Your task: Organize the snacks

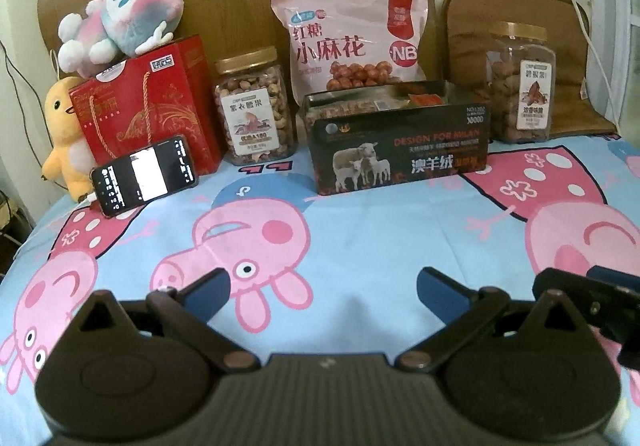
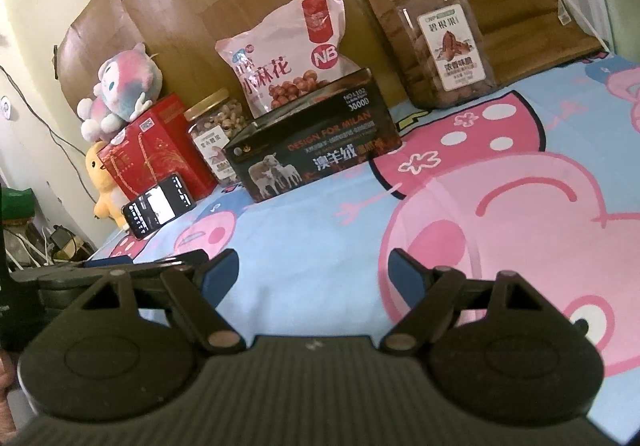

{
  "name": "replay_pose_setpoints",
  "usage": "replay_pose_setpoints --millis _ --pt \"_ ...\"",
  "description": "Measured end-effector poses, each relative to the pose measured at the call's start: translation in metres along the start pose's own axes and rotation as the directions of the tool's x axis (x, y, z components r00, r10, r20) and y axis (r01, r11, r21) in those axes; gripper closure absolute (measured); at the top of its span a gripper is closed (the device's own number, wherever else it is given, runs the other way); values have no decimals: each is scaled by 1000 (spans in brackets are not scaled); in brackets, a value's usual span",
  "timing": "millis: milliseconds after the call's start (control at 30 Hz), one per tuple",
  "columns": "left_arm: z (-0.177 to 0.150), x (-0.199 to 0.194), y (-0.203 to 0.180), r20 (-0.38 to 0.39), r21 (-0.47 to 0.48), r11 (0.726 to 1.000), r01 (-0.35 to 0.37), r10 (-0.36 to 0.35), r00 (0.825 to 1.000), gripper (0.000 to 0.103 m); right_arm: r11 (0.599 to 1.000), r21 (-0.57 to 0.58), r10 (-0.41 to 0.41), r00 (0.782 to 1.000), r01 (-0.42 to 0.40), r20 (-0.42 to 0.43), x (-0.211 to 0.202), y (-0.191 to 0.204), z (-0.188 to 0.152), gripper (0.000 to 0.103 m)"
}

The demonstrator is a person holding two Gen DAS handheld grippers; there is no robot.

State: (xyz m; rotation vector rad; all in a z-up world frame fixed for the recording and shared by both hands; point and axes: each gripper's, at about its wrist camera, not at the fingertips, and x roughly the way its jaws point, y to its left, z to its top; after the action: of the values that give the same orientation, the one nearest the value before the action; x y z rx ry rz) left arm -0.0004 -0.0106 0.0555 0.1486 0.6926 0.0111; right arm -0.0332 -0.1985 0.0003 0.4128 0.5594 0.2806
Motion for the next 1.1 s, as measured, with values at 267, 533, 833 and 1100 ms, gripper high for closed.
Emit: replay_pose_setpoints --millis 267,533,833,1100 --pt "0 1 0 -12 -2 1000 -16 16 1000 0 1000 -4 -4 1000 4 11 -1 0 -1 19" --pt "-2 2 -2 -19 7 1000 -17 17 1000 0 1000 -5 3 1000 -3 10 -2 1 -3 19" --pt "-2 1 -5 -19 16 1000 -17 17 1000 0 1000 2 7 1000 -8 13 -2 -1 -3 19" --pt "-1 1 -6 -21 17 1000 -18 18 1000 0 1000 0 9 1000 -9 14 -3 0 -3 19"
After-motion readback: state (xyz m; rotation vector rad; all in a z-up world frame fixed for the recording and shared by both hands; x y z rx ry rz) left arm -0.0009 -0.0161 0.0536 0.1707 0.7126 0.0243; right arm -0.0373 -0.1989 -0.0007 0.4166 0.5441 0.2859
